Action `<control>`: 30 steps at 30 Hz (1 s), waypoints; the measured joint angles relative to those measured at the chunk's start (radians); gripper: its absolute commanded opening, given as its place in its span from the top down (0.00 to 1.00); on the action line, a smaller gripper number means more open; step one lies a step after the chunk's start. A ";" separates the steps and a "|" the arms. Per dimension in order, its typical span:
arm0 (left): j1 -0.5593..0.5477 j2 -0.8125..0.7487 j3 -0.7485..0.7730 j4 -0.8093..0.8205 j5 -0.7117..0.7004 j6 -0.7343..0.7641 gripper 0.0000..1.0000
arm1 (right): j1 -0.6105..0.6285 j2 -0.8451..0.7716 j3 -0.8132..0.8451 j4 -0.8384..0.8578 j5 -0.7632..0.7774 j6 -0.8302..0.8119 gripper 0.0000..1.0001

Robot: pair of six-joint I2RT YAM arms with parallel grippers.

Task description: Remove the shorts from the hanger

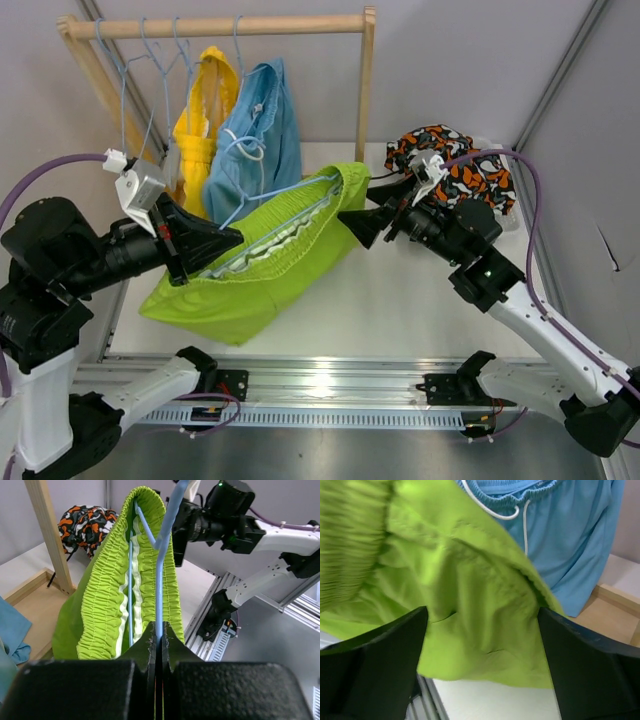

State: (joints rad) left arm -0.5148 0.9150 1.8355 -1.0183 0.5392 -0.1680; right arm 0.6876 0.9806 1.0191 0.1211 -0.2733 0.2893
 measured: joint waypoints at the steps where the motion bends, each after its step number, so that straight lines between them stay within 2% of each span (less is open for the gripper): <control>1: -0.001 -0.003 0.000 0.001 0.004 -0.002 1.00 | 0.005 0.010 -0.001 0.008 0.008 -0.007 0.22; 2: -0.002 -0.005 0.001 0.002 0.007 -0.007 1.00 | 0.007 0.019 -0.002 0.014 0.016 -0.014 0.44; 3: -0.003 -0.007 0.001 0.003 0.009 -0.008 1.00 | 0.010 0.027 -0.003 0.021 0.022 -0.024 0.60; 5: -0.005 -0.010 0.001 0.003 0.011 -0.011 1.00 | 0.010 0.039 -0.006 0.031 0.026 -0.029 0.84; 6: -0.006 -0.011 0.001 0.003 0.011 -0.012 1.00 | 0.011 0.043 -0.006 0.034 0.027 -0.034 1.00; 14: -0.014 -0.010 -0.002 -0.005 -0.032 -0.013 1.00 | -0.024 0.035 -0.006 0.030 0.053 -0.065 1.00; 24: -0.061 0.012 -0.043 -0.009 -0.126 0.003 1.00 | -0.383 -0.068 -0.010 0.031 -0.074 0.020 1.00; 27: -0.068 0.009 -0.044 -0.003 -0.150 0.003 1.00 | -0.448 -0.079 -0.023 0.031 -0.089 0.043 1.00; 30: -0.071 0.002 -0.044 0.007 -0.164 0.004 1.00 | -0.457 -0.077 -0.042 0.030 -0.115 0.069 1.00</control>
State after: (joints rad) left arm -0.5861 0.9173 1.7912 -1.0115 0.3752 -0.1642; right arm 0.2310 0.9039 0.9768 0.1509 -0.3885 0.3584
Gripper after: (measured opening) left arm 0.027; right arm 0.028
